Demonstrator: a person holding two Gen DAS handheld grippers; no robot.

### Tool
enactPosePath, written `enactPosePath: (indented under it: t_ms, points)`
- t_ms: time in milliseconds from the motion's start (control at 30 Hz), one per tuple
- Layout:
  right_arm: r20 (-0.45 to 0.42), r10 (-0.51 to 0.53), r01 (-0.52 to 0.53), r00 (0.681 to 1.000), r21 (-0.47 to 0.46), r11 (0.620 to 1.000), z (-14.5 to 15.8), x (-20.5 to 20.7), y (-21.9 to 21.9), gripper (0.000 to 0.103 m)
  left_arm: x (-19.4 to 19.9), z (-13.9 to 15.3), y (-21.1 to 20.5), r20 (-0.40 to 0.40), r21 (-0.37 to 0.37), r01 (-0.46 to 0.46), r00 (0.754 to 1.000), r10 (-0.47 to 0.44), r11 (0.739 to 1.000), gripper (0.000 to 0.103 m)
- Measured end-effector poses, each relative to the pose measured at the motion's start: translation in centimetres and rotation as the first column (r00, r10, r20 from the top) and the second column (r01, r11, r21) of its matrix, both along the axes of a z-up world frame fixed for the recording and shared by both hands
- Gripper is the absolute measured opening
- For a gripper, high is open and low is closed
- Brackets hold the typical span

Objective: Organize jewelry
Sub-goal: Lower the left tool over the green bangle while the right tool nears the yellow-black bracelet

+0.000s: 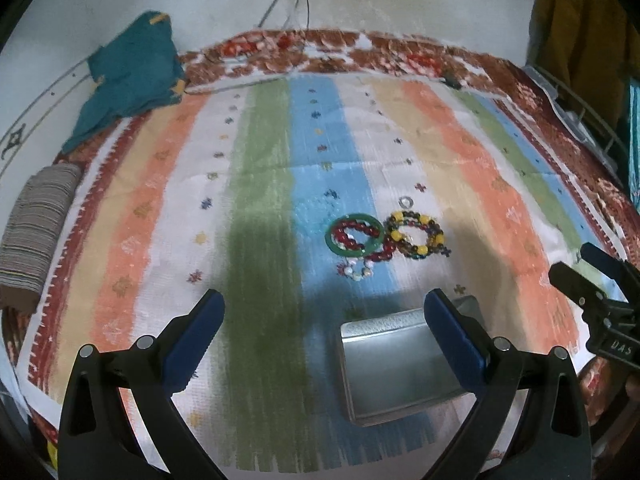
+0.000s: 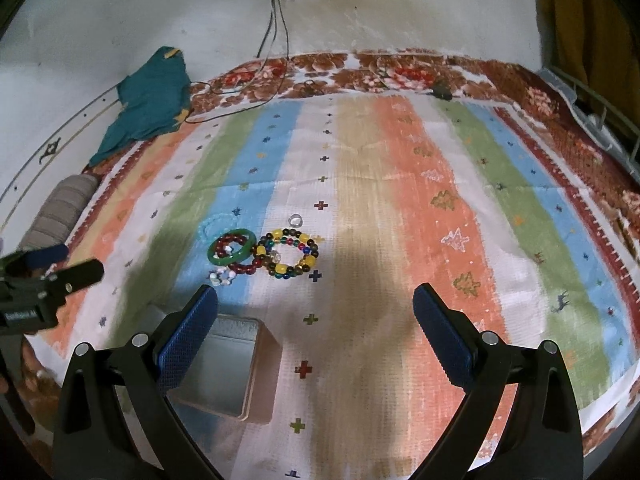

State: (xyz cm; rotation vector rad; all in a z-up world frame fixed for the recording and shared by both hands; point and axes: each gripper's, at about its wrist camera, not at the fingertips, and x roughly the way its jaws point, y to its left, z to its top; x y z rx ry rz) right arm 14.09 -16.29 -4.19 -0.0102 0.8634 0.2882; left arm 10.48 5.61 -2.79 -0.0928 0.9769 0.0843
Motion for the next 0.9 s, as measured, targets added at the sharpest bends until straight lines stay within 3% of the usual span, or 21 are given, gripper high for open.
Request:
enactPosePath:
  t_ms: [400,633,767,900]
  points:
    - [-0.024,0.004,-0.005,1.000,-0.021,1.000,-0.5,2.0,1.0,0.099,2.4,-0.6,0.5,-0.001,0.036,-0.039,0.999,0.039,0.999,0.098]
    - [-0.046,0.001,-0.003,0.999,-0.038,0.999,-1.3,3.6,1.6,0.099,4.7,-2.0,1.5,-0.051,-0.055,-0.059,0.997,0.056,0.997,0.097]
    - [-0.070,-0.003,-0.001,0.998,-0.049,0.999,-2.2,4.7,1.9,0.099,6.0,-3.1,1.2,-0.091,-0.007,-0.055,0.994,0.054,0.998,0.097]
    - [-0.090,-0.003,-0.001,0.996,-0.048,0.999,-2.8,5.3,2.3,0.099,6.9,-3.8,1.4,-0.110,-0.010,-0.069,0.992,0.067,0.998,0.097]
